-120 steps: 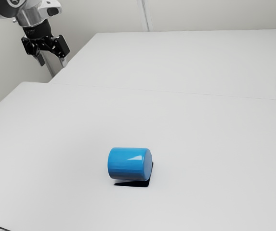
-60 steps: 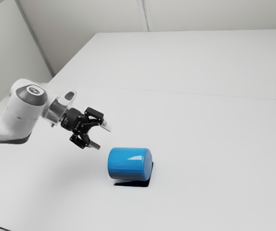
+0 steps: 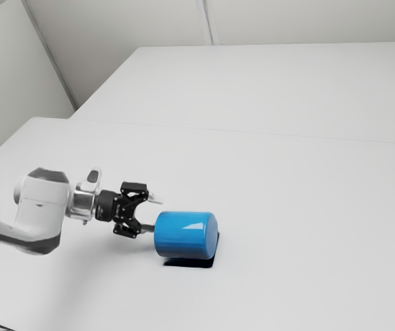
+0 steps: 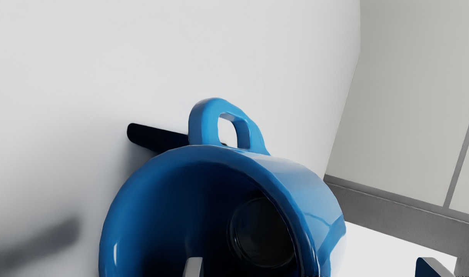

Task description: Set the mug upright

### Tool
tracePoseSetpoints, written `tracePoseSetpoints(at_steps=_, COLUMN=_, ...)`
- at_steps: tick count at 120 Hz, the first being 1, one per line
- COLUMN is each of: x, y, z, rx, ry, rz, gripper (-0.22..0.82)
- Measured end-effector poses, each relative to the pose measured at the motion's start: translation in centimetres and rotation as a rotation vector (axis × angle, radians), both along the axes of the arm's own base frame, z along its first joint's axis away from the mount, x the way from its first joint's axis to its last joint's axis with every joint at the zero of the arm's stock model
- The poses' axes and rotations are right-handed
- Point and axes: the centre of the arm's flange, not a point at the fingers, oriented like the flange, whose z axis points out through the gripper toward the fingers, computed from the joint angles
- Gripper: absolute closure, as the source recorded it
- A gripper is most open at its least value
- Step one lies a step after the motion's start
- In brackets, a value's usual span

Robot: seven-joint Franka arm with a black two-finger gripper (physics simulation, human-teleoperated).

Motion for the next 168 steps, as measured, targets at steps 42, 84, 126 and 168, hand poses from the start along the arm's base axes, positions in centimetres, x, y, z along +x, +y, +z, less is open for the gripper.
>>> tracePoseSetpoints(at_steps=42, x=-0.3, y=-2.5, z=-1.1, rx=-0.013, ry=-0.104, rz=-0.022, gripper=0.0)
tracePoseSetpoints(at_steps=84, x=-0.1, y=-4.3, z=-1.0, rx=-0.003, ry=-0.183, rz=-0.045, gripper=0.46)
tracePoseSetpoints(at_steps=126, x=0.9, y=-4.1, z=1.4, rx=0.034, ry=-0.271, rz=-0.054, gripper=0.74)
tracePoseSetpoints(at_steps=168, x=7.7, y=-4.0, z=13.9, rx=0.794, ry=-0.479, rz=-0.689, gripper=0.72)
